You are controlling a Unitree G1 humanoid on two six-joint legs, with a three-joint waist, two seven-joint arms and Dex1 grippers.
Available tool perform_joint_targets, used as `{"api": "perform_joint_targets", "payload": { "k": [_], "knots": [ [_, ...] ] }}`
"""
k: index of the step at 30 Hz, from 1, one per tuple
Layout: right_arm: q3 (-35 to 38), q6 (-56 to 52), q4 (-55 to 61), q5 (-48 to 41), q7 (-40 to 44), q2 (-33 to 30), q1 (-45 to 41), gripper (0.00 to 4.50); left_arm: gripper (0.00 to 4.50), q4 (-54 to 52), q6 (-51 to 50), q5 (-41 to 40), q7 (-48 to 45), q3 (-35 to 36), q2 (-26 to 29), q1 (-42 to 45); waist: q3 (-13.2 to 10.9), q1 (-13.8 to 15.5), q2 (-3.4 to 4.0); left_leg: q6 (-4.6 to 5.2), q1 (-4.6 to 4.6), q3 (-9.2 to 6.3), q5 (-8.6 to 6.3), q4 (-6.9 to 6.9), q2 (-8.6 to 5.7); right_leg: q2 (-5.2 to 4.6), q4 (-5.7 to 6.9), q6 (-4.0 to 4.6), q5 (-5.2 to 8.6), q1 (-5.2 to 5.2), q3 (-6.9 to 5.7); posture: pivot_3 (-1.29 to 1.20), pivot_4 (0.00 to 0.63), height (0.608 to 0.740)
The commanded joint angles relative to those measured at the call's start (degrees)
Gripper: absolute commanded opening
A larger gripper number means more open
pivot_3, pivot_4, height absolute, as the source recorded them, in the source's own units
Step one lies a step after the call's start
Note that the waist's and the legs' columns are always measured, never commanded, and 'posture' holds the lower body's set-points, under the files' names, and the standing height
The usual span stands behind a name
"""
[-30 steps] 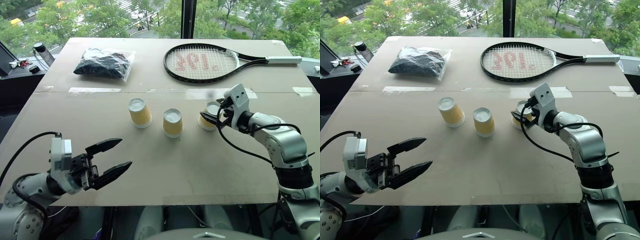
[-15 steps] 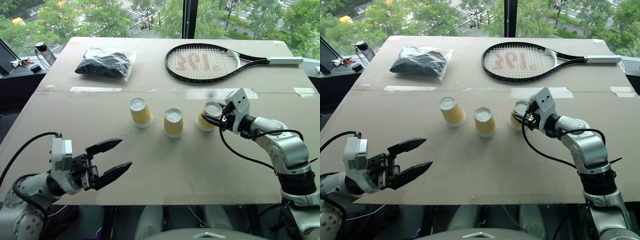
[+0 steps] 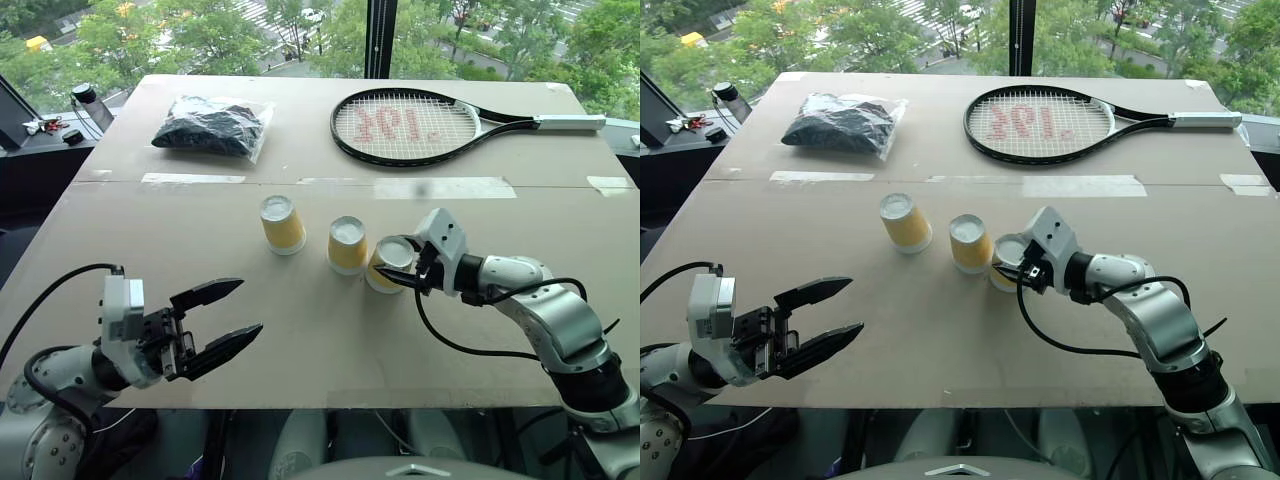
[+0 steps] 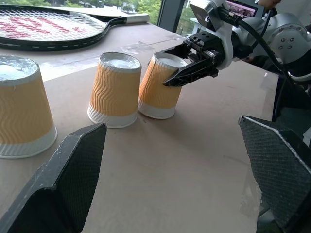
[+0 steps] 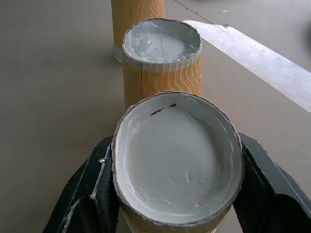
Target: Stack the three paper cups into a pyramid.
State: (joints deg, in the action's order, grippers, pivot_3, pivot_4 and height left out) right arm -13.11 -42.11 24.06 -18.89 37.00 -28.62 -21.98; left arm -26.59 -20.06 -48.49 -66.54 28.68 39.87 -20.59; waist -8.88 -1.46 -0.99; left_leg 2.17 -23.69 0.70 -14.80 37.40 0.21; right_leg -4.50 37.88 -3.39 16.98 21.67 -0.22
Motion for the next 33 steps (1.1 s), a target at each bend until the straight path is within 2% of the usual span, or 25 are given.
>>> {"api": "perform_joint_targets", "payload": {
  "k": [1, 10, 11, 14, 19, 24, 28, 33],
  "knots": [
    [-0.6, 1.5, 0.0, 1.0, 0.0, 0.6, -1.6, 2.22, 4.50, -1.1, 0.6, -0.1, -0.3, 0.6, 0.4, -0.5, 0.0, 0.0, 0.00, 0.00, 0.00, 0.01, 0.00, 0.00, 0.00, 0.00, 0.00, 0.00, 0.00, 0.00, 0.00, 0.00, 0.150, 0.740],
    [-1.3, 1.9, -3.9, 1.9, 1.1, 2.1, -3.4, 2.22, 4.50, -0.9, 0.9, -0.1, -0.2, 1.2, 0.2, -1.4, 0.0, -0.1, -0.04, 0.02, 0.02, 0.01, -0.01, 0.00, 0.00, 0.01, 0.02, 0.00, 0.00, 0.00, -0.03, 0.00, 0.150, 0.740],
    [-1.2, 1.8, -4.0, 1.9, 1.2, 2.1, -3.5, 3.27, 4.50, -0.9, 1.0, -0.1, -0.3, 1.3, 0.2, -1.5, 0.0, -0.1, -0.04, 0.02, 0.03, 0.01, -0.01, 0.00, 0.00, 0.02, 0.03, 0.00, 0.00, -0.01, -0.04, 0.00, 0.150, 0.740],
    [-0.2, 1.9, -3.4, 1.4, 2.3, 1.0, -3.3, 4.45, 4.50, -0.7, 1.0, 0.1, 0.4, 1.4, 0.0, -1.6, 0.0, 0.0, -0.03, 0.02, 0.01, 0.01, -0.01, 0.00, 0.00, 0.01, 0.03, 0.00, 0.00, 0.00, -0.05, 0.00, 0.150, 0.740],
    [5.1, 3.1, 0.9, -2.6, 5.9, -2.7, -1.7, 4.45, 4.50, 1.8, 0.7, 1.9, 5.8, 1.4, -0.8, 0.6, 0.0, 0.7, -0.02, 0.08, 0.00, 0.00, -0.05, 0.02, 0.00, -0.01, 0.01, 0.00, 0.00, 0.00, -0.09, 0.00, 0.150, 0.740],
    [17.3, 10.8, 8.2, -14.2, 13.8, -4.2, 5.0, 4.45, 4.50, 6.4, -1.8, 10.6, 19.5, -0.5, -0.7, 7.7, 0.0, 1.3, -0.04, 0.15, -0.03, -0.23, -0.09, 0.04, 0.00, 0.05, 0.00, 0.00, 0.00, -0.10, -0.24, 0.00, 0.150, 0.740],
    [23.8, 15.8, 13.4, -19.4, 16.2, -4.7, 11.1, 4.45, 4.50, 11.6, -5.5, 11.6, 19.0, -5.4, 2.4, 17.1, 0.0, 1.3, -0.07, 0.16, -0.02, -0.20, -0.09, 0.07, -0.03, 0.25, 0.02, -0.02, -0.01, -0.12, -0.29, 0.00, 0.150, 0.740],
    [28.2, 16.3, 18.6, -22.3, 15.2, -7.0, 18.0, 4.45, 4.50, 19.9, -6.6, 14.0, 16.2, -13.2, 2.6, 30.9, 0.1, 1.3, -0.10, 0.14, -0.01, -0.21, -0.08, 0.11, -0.02, 0.35, 0.07, -0.02, -0.01, -0.12, -0.29, 0.00, 0.150, 0.740]
  ]
}}
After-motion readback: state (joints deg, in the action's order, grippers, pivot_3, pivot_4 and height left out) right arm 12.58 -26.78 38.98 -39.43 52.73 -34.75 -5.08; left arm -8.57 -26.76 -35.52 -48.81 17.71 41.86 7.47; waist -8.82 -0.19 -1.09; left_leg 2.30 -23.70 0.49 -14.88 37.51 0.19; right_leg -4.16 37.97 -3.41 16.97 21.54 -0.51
